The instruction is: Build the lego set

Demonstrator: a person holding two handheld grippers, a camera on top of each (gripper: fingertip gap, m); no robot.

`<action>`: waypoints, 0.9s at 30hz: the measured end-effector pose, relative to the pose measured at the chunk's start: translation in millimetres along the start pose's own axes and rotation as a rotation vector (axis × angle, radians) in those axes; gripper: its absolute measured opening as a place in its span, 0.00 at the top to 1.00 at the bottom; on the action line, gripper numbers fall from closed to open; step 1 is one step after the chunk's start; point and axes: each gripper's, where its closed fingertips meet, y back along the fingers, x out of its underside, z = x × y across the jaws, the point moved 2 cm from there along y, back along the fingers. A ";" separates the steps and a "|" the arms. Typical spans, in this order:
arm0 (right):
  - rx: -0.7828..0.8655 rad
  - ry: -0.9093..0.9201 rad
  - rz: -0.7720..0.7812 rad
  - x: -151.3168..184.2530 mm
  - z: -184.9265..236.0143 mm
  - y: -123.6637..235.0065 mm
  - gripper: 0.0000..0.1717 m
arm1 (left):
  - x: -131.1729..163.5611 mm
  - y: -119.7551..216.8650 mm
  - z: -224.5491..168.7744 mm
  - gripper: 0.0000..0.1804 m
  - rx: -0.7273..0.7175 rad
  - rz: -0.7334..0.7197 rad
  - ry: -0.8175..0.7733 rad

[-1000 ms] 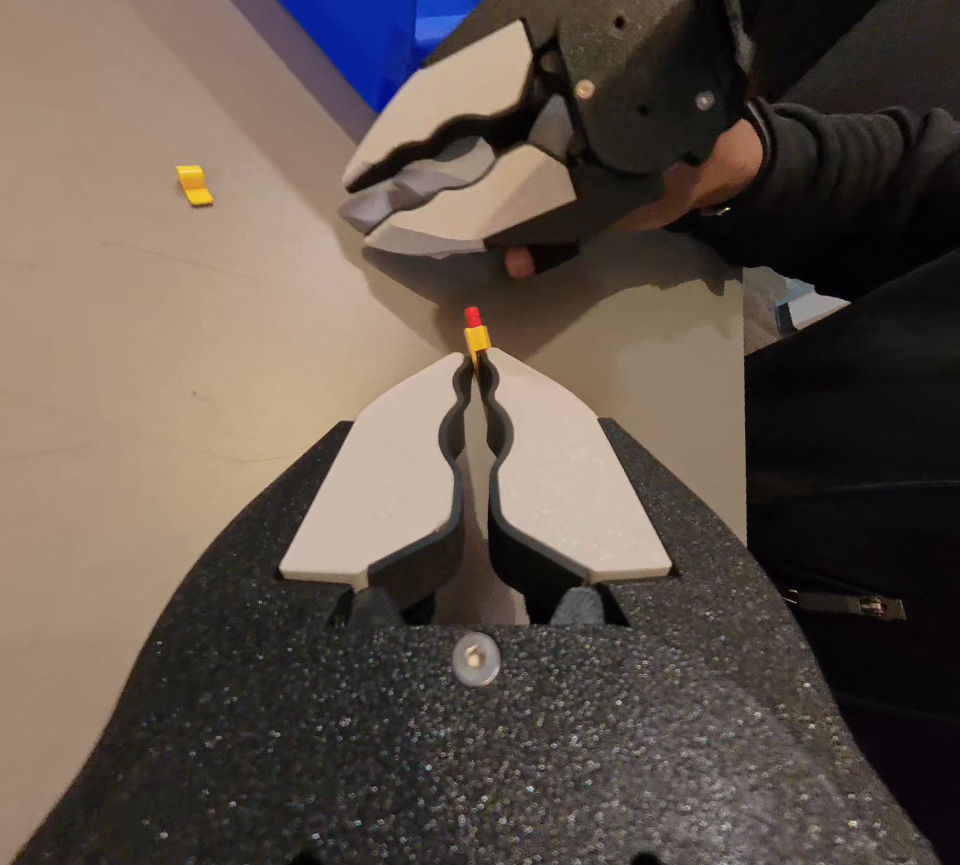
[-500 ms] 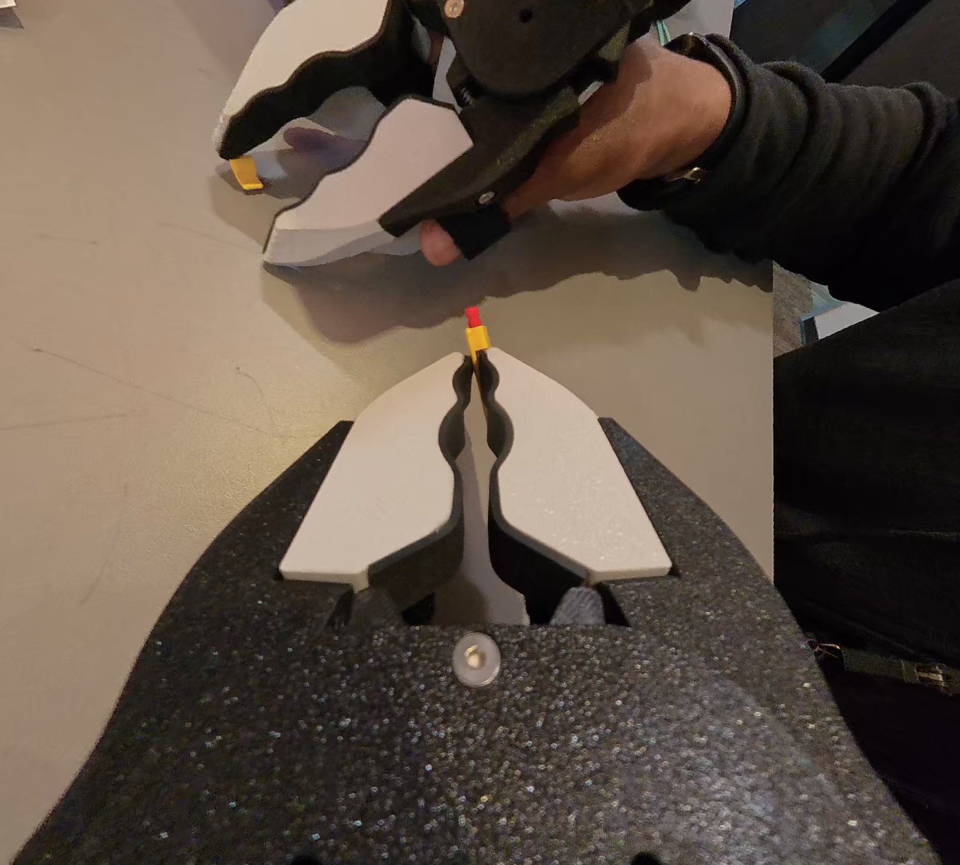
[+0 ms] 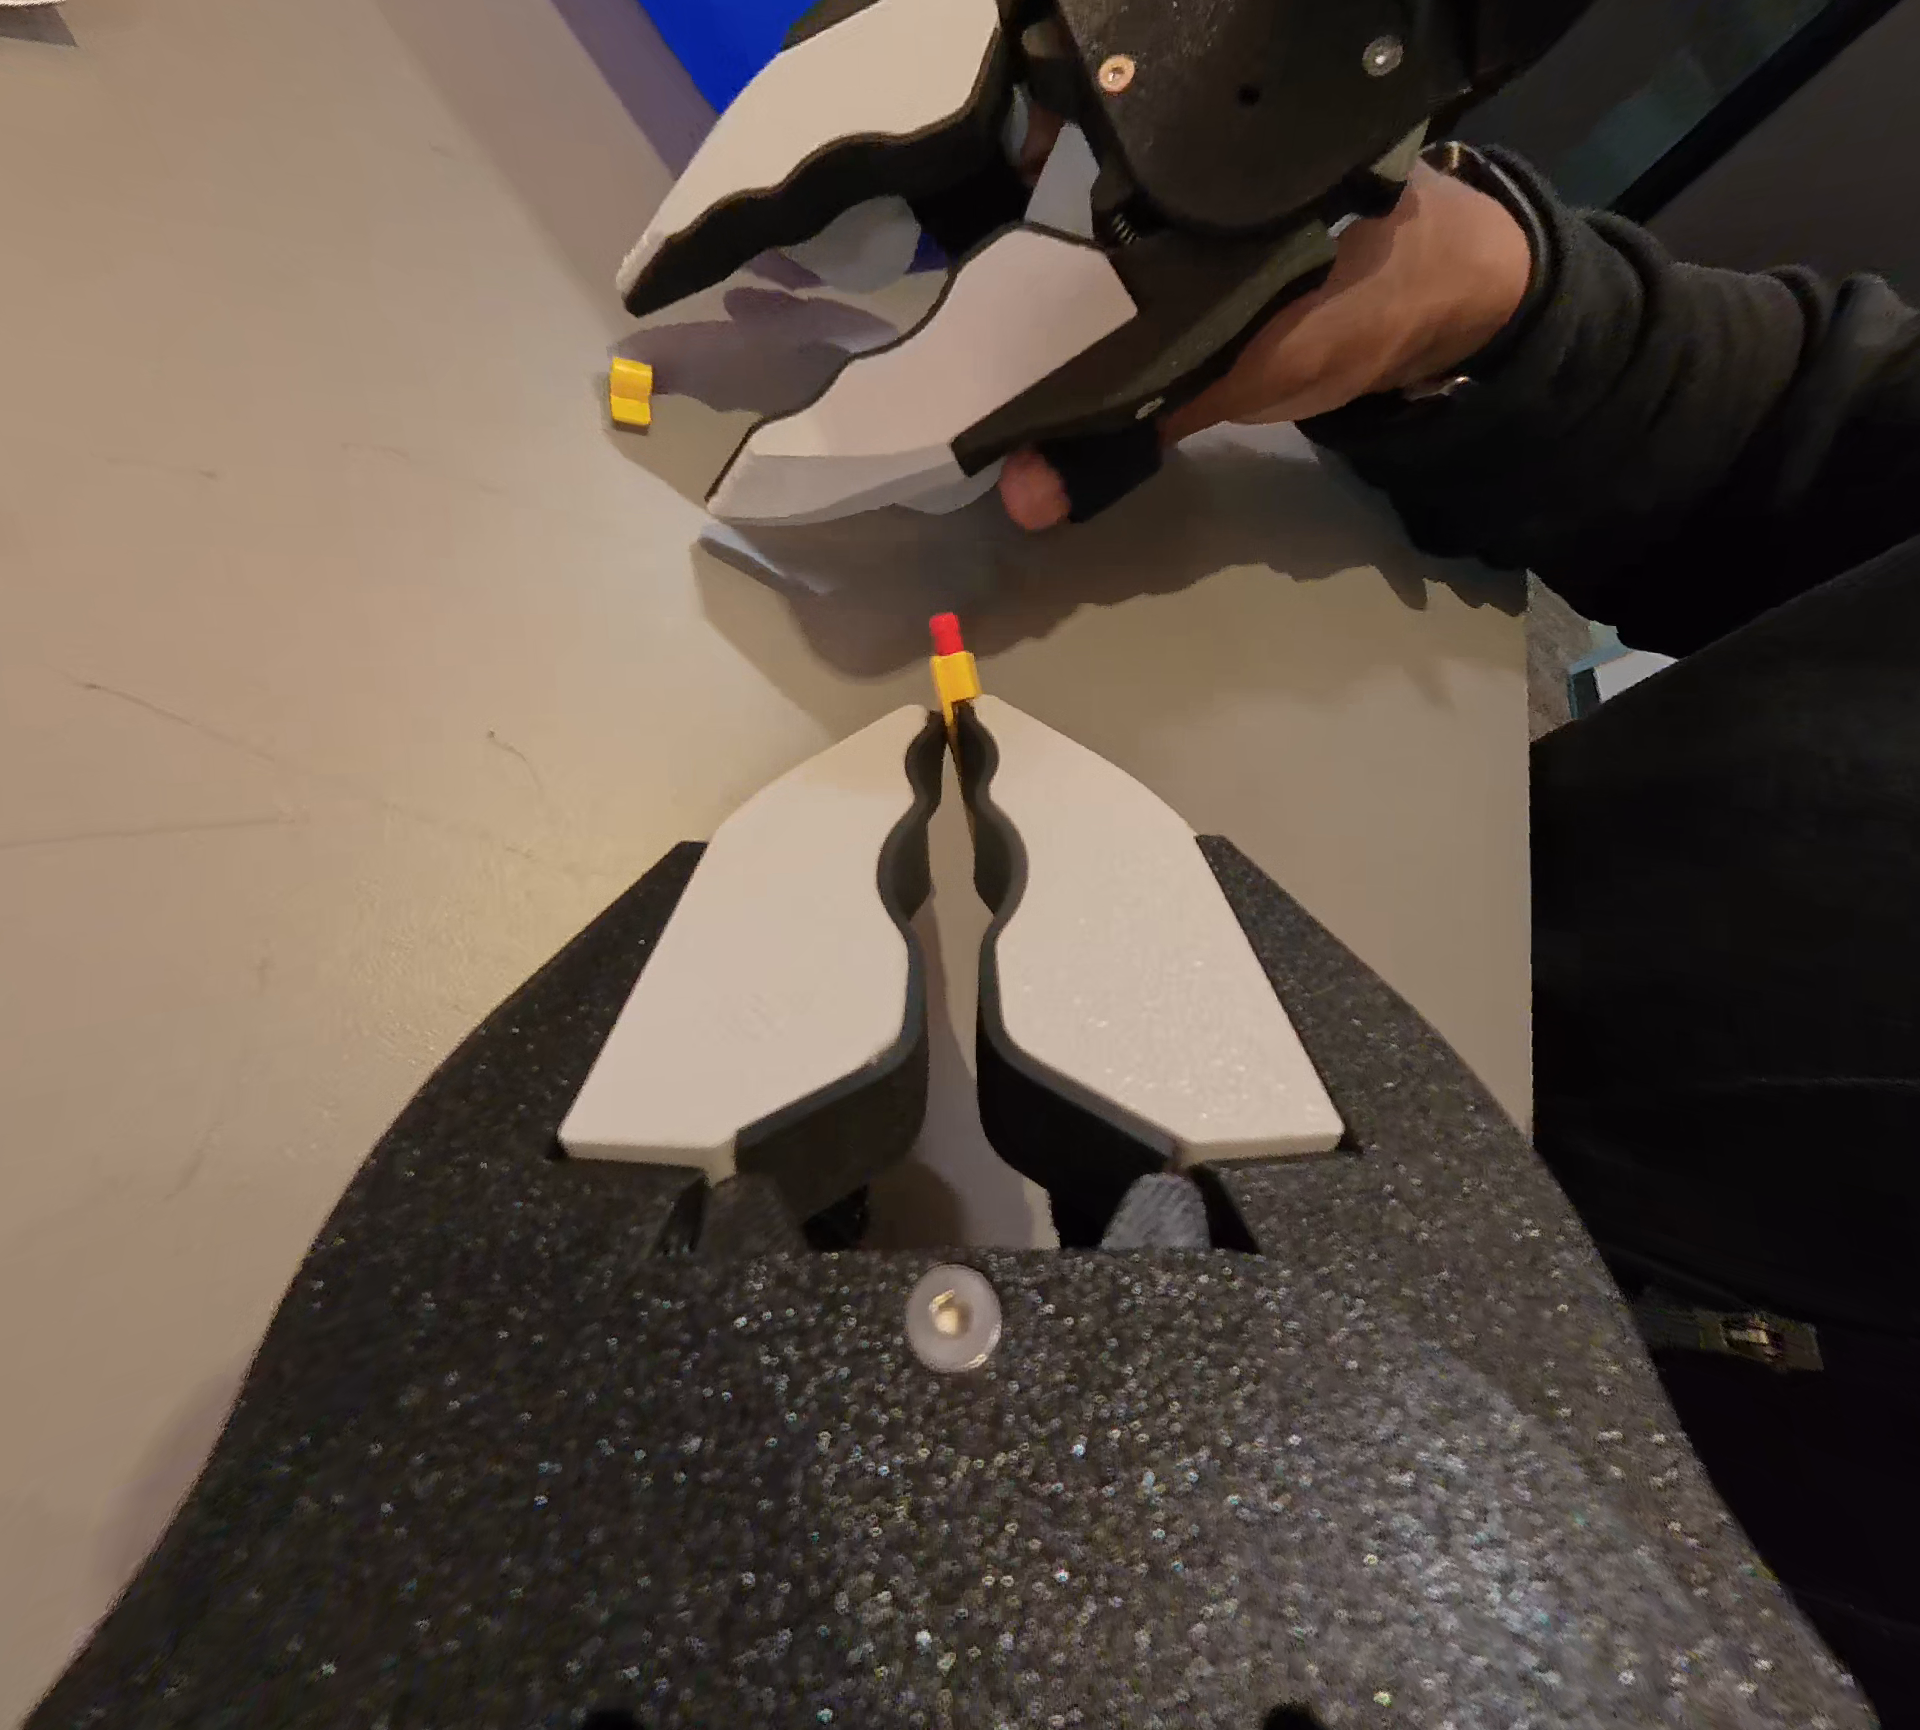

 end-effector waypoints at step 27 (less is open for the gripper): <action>-0.357 0.182 0.037 12.1 55.2 12.5 0.84 | 3.5 1.7 2.3 0.99 -0.007 0.017 0.011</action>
